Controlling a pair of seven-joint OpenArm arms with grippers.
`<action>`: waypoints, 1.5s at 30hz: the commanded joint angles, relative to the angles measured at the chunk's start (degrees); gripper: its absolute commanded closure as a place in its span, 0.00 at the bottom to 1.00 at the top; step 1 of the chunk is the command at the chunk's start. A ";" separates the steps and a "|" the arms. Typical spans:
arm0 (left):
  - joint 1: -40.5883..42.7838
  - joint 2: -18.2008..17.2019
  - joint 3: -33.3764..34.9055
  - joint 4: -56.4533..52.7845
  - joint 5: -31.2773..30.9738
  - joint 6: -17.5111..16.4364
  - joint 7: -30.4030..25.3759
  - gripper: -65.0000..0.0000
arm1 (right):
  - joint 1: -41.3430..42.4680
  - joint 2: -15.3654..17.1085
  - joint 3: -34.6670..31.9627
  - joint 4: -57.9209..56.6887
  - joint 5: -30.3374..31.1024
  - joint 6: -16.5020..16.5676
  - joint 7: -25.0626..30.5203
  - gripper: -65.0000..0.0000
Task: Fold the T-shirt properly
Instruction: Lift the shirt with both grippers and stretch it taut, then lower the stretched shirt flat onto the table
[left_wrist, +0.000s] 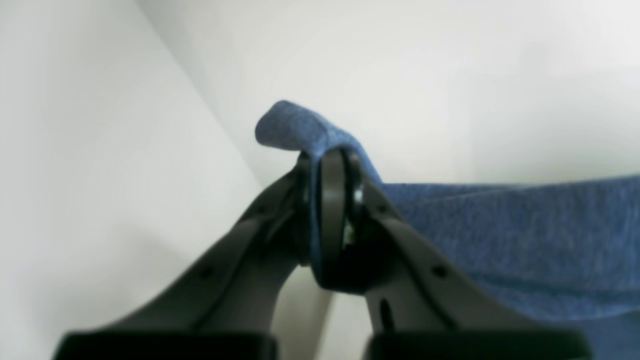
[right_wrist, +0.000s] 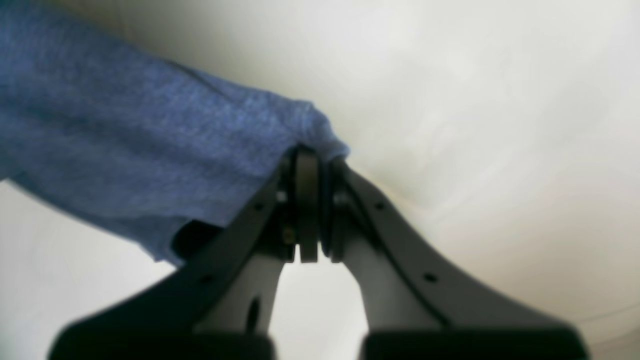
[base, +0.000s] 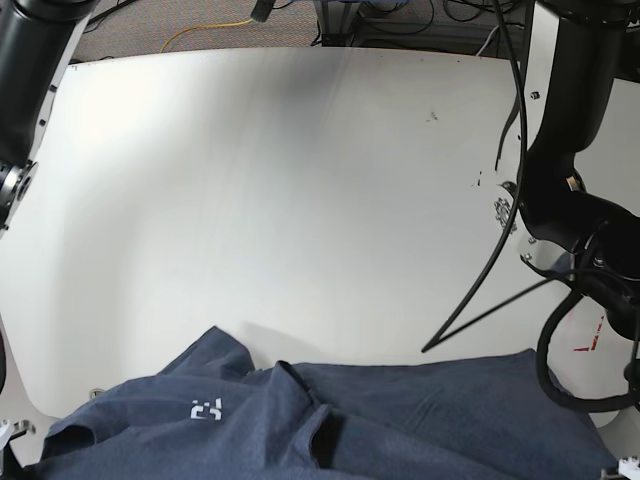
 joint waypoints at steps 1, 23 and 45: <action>-3.60 -0.77 1.93 -0.14 0.35 0.48 -0.48 1.00 | 7.02 1.01 -2.36 0.30 -0.16 -0.23 1.38 1.00; 21.37 -0.41 4.39 1.71 0.00 0.13 -0.75 1.00 | -20.76 -0.84 14.34 0.65 -0.07 1.04 -1.17 1.00; 60.49 7.50 2.37 3.12 -0.09 0.13 -5.41 1.00 | -57.16 -5.67 31.31 9.97 10.75 1.04 -5.30 1.00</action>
